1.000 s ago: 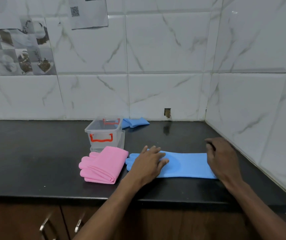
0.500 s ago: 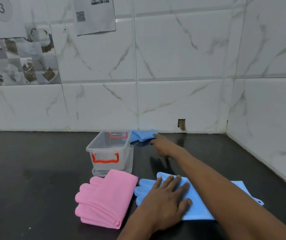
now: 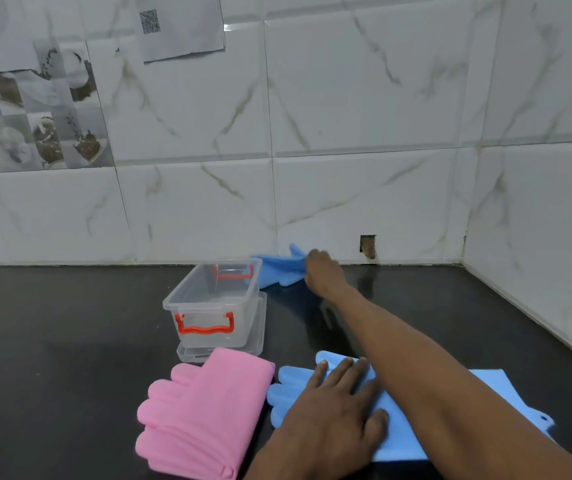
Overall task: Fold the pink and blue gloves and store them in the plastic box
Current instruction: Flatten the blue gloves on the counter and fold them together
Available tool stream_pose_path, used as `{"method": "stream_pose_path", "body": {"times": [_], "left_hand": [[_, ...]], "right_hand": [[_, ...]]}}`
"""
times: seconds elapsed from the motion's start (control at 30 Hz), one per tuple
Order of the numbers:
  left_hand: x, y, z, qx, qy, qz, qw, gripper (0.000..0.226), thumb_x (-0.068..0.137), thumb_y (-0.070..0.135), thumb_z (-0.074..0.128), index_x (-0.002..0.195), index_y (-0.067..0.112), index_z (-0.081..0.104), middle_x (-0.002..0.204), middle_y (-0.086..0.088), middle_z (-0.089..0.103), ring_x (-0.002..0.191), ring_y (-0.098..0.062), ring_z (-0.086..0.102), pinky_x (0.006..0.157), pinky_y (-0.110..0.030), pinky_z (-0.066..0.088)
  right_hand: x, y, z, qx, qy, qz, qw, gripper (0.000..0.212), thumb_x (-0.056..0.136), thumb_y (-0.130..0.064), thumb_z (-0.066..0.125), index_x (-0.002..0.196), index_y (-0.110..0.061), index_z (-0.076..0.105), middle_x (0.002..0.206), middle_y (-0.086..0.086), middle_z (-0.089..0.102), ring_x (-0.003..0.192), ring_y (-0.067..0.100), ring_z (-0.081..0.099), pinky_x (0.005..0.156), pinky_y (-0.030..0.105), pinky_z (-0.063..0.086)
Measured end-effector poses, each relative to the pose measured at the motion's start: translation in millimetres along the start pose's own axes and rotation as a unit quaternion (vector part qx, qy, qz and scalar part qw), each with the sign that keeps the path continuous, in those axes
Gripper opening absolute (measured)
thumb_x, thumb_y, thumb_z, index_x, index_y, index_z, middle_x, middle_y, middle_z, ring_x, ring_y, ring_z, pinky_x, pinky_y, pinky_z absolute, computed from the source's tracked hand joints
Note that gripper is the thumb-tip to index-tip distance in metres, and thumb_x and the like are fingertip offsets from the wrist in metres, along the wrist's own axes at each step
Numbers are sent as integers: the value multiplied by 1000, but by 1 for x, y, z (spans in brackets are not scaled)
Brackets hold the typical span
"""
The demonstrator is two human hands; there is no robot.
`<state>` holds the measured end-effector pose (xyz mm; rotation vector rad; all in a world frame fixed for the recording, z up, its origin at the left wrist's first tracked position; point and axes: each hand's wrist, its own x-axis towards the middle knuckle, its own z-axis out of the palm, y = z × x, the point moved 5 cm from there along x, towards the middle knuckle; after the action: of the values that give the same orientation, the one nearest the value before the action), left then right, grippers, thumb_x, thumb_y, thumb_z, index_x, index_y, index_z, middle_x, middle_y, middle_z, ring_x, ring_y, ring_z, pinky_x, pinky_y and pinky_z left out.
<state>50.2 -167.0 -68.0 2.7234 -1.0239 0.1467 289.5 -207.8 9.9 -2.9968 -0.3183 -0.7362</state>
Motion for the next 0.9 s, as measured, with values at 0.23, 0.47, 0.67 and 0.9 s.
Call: {"method": "stream_pose_path", "body": {"times": [0.23,0.47,0.67,0.9], "left_hand": [[-7,6,-6,19,18,-13,1000,55,100,44,25,153,30,22,163,0,15,149,-13,10,122,-38,-3],[-18,9,-23,-71,103,-25,992,46,102,42,31,136,19,51,146,-2,47,134,-14,41,117,-36,24],[-35,18,-48,-584,212,-93,778,70,91,60,42,91,-4,71,87,-22,73,64,-28,69,63,-36,58],[-13,70,-67,-932,15,24,360,105,79,82,38,141,-3,30,133,-45,44,122,-56,48,106,-60,38]], "right_hand": [[-27,50,-137,257,115,88,955,20,78,-8,58,96,-3,65,93,11,67,89,30,60,67,28,40],[-91,42,-234,201,29,-22,979,40,78,-4,63,118,-7,65,106,8,70,98,22,61,83,34,49],[-149,43,-270,201,110,-39,972,10,77,-6,64,85,-11,67,85,-1,66,83,17,59,69,24,40],[-222,37,-298,318,234,-85,915,12,78,-3,63,87,-12,64,88,-4,65,86,8,59,80,17,43]]}}
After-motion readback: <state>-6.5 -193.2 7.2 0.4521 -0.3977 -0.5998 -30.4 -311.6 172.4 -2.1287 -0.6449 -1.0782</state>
